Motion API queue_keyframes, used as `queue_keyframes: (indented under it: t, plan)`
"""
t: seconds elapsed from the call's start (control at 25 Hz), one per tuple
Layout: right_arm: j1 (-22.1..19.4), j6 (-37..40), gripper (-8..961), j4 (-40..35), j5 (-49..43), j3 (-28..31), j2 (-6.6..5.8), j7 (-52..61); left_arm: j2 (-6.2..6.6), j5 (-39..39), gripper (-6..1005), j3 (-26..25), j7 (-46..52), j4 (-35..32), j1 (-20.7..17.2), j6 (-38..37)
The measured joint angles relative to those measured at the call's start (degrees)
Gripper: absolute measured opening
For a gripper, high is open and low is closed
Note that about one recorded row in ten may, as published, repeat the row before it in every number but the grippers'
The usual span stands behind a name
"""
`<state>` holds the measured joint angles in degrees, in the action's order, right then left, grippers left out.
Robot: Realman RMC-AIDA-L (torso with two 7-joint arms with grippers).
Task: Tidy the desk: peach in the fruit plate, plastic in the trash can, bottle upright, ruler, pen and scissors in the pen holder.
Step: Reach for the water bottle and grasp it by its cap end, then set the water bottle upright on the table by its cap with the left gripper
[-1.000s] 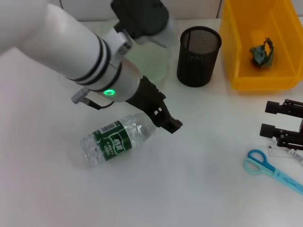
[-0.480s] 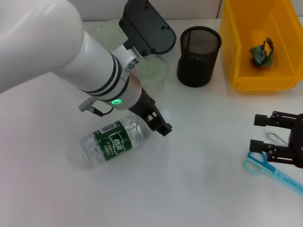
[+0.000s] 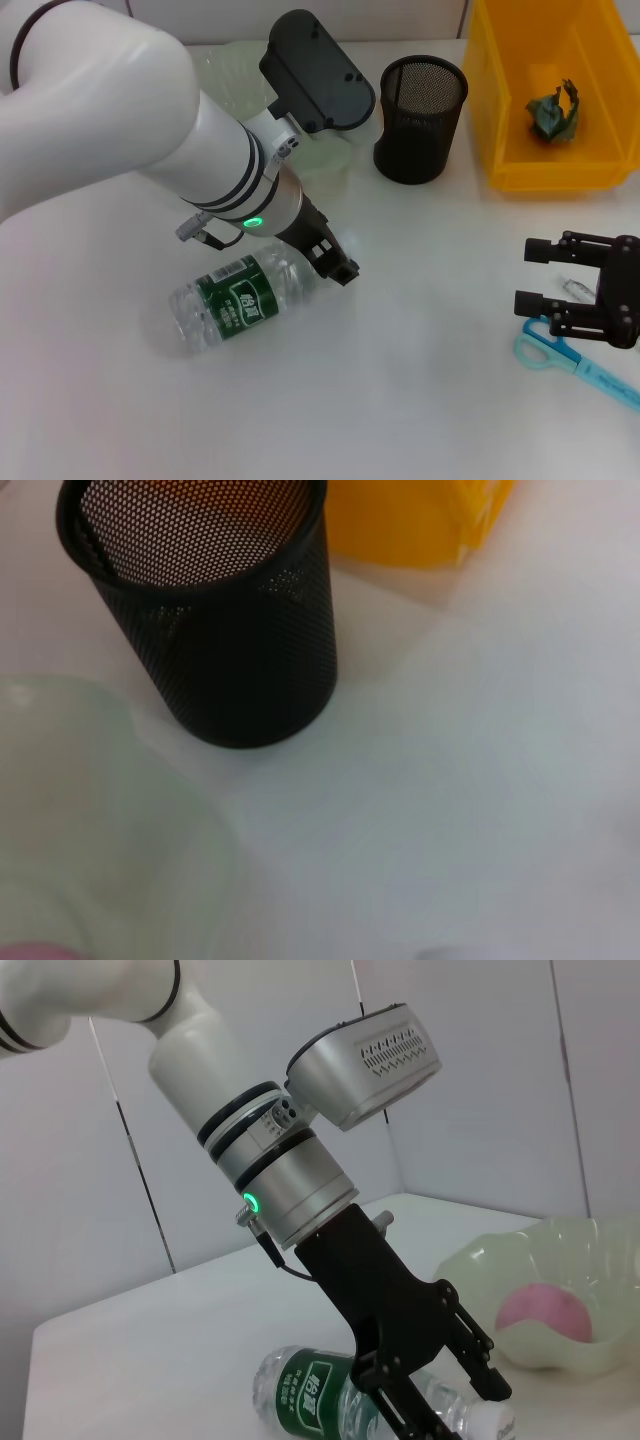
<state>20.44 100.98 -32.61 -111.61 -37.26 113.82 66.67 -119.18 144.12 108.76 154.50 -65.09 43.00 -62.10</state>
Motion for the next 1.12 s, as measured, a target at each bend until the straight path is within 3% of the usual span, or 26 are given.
queue_keyframes:
  t: [0.28, 0.52, 0.76, 0.88, 0.92, 1.0, 1.08, 1.12]
  plan:
    - [0.1, 0.0, 705, 0.0, 0.0, 0.3, 0.00, 0.1, 0.00, 0.1, 651, 0.3, 0.1, 0.3, 0.1, 0.4]
    - [0.5, 0.0, 704, 0.0, 0.0, 0.4, 0.00, 0.2, 0.00, 0.2, 440, 0.5, -0.1, 0.7, 0.2, 0.1]
    - [0.5, -0.3, 704, 0.0, 0.0, 0.4, 0.00, 0.2, 0.00, 0.3, 440, 0.7, -0.3, -0.2, -0.2, -0.1]
    - [0.5, -0.5, 704, 0.0, 0.0, 0.4, 0.00, 0.0, 0.08, -0.2, 440, 0.3, -2.0, -9.1, -4.9, -0.2]
    - [0.4, -0.5, 704, 0.0, 0.0, 0.4, 0.00, 0.0, 0.08, -0.2, 440, 0.3, -2.0, -9.1, -4.9, -0.2]
    - [0.3, -0.5, 705, 0.0, 0.1, 0.4, 0.01, -0.1, 0.22, -3.1, 440, -1.7, -5.9, -17.3, -10.3, 0.7]
    - [0.3, -0.5, 705, 0.0, 0.1, 0.4, 0.10, -0.1, 0.22, -3.1, 440, -1.7, -5.9, -17.3, -10.3, 0.7]
    - [0.3, -0.5, 705, 0.0, 0.1, 0.4, 0.22, -0.1, 0.37, -13.7, 440, -7.0, -14.3, -20.1, -13.8, 0.7]
